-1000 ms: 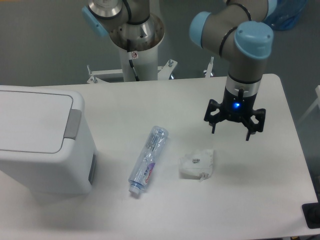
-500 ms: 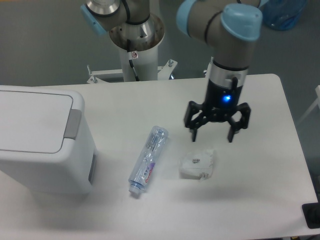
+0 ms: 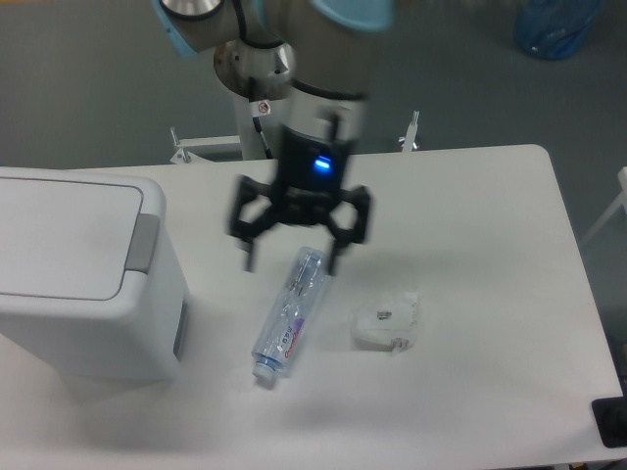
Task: Open the trash can
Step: 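Move the open gripper across the table to above the trash can lid, then press the gripper fingers down on the trash can lid edge to flip it open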
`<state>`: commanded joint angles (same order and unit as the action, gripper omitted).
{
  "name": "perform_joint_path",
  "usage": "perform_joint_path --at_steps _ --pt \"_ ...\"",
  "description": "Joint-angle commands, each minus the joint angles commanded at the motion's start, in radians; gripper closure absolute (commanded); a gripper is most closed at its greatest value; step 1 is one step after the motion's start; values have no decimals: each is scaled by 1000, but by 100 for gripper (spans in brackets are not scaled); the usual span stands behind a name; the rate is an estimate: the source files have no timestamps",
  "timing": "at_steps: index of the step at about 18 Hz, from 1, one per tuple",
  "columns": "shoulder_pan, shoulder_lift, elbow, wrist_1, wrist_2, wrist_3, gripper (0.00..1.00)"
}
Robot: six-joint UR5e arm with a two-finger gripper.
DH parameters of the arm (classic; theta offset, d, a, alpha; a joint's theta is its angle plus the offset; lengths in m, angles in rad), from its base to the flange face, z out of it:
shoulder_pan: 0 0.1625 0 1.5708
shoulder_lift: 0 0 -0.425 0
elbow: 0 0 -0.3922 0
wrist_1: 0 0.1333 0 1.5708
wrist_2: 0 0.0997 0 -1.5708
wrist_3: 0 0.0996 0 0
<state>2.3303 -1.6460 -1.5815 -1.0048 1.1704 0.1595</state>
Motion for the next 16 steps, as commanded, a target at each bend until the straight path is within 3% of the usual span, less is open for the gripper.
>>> perform_joint_path --at_steps 3,8,16 --pt "-45 3 -11 23 3 -9 0" --pt "-65 26 -81 54 6 2 0" --pt "-65 15 -94 66 58 9 0"
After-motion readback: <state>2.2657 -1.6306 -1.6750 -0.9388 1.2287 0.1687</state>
